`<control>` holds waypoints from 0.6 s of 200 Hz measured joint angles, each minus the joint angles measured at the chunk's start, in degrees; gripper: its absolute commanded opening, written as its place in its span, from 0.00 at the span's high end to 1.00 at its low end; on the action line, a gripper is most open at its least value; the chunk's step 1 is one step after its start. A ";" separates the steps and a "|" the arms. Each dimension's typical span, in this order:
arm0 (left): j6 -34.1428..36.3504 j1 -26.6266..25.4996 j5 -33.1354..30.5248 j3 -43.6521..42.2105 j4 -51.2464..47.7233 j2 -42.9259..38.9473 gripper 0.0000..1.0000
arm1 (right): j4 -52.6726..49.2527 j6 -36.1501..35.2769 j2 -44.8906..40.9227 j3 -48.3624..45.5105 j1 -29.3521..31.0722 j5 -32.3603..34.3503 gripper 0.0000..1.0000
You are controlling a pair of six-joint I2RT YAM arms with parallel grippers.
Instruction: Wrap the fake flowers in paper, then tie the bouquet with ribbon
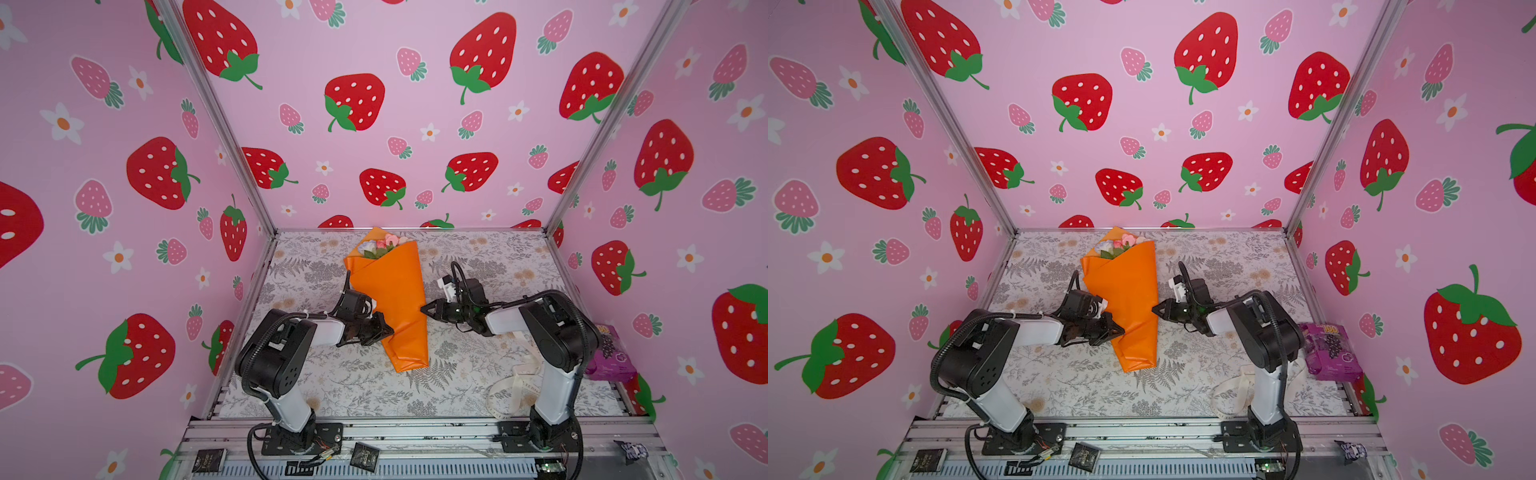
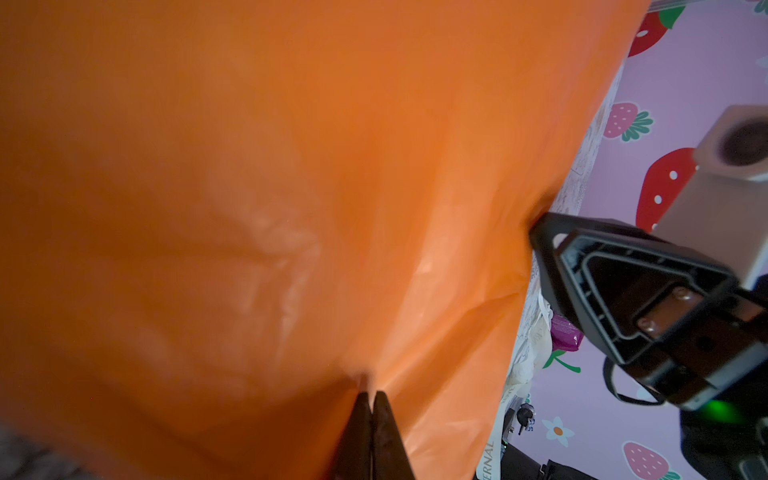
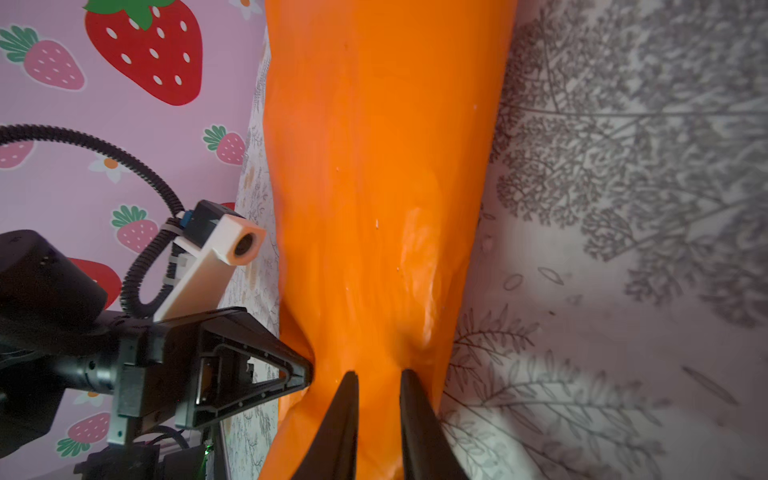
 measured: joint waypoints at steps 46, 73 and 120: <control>0.00 0.00 0.04 -0.02 0.02 0.00 0.93 | -0.35 0.04 -1.18 -0.83 -0.13 -0.24 0.77; 0.00 0.04 0.04 -0.04 0.04 0.00 0.93 | -0.59 -0.13 -4.20 -0.68 -1.22 -0.35 0.77; -0.02 0.07 0.07 -0.04 0.04 0.00 0.93 | -1.57 -1.07 -5.03 2.64 -3.26 -0.90 0.74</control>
